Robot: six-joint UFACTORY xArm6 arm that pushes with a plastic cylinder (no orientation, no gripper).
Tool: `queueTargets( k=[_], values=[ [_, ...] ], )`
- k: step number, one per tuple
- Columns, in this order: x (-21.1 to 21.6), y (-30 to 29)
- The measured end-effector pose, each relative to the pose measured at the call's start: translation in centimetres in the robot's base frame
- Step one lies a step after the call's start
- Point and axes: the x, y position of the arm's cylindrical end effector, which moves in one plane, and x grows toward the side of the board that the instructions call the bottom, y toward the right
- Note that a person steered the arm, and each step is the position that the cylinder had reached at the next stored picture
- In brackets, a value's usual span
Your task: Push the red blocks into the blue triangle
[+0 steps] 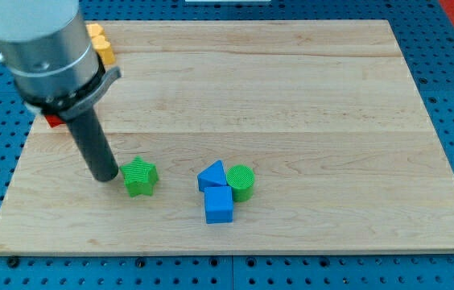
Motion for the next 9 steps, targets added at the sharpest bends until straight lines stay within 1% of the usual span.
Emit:
queueTargets(
  k=[1, 2, 3, 4, 5, 6, 7, 8, 9],
  values=[
    [0.5, 2.3],
    [0.5, 0.3],
    [-1.4, -10.8],
    [-5.5, -14.4],
    [-7.8, -12.4],
    [-12.7, -9.3],
    [-14.0, -14.1],
    [-15.1, -10.1],
    [-11.7, -0.9]
  ],
)
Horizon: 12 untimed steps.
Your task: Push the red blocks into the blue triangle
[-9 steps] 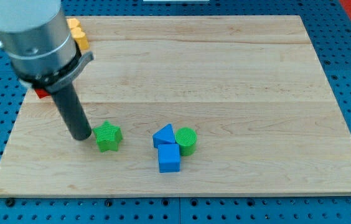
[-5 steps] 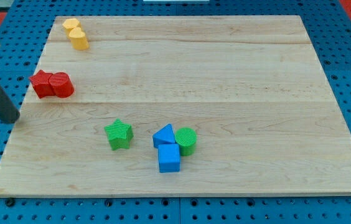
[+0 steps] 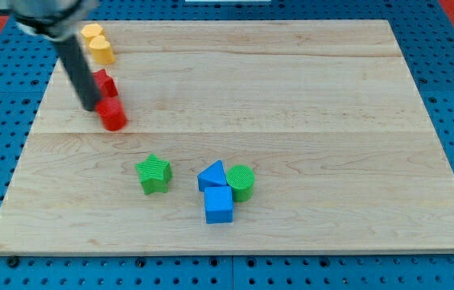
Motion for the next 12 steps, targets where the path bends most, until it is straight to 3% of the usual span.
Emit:
queueTargets(
  k=[1, 3, 4, 5, 6, 7, 8, 9, 10, 11, 12],
  values=[
    [4.0, 4.0],
    [5.5, 8.1],
    [5.1, 8.3],
    [0.1, 7.5],
    [-7.9, 4.6],
    [-9.6, -5.1],
    [-3.0, -6.4],
    [-3.0, -2.9],
    [-5.0, -9.6],
    [-8.7, -7.2],
    [-6.6, 0.8]
  ],
)
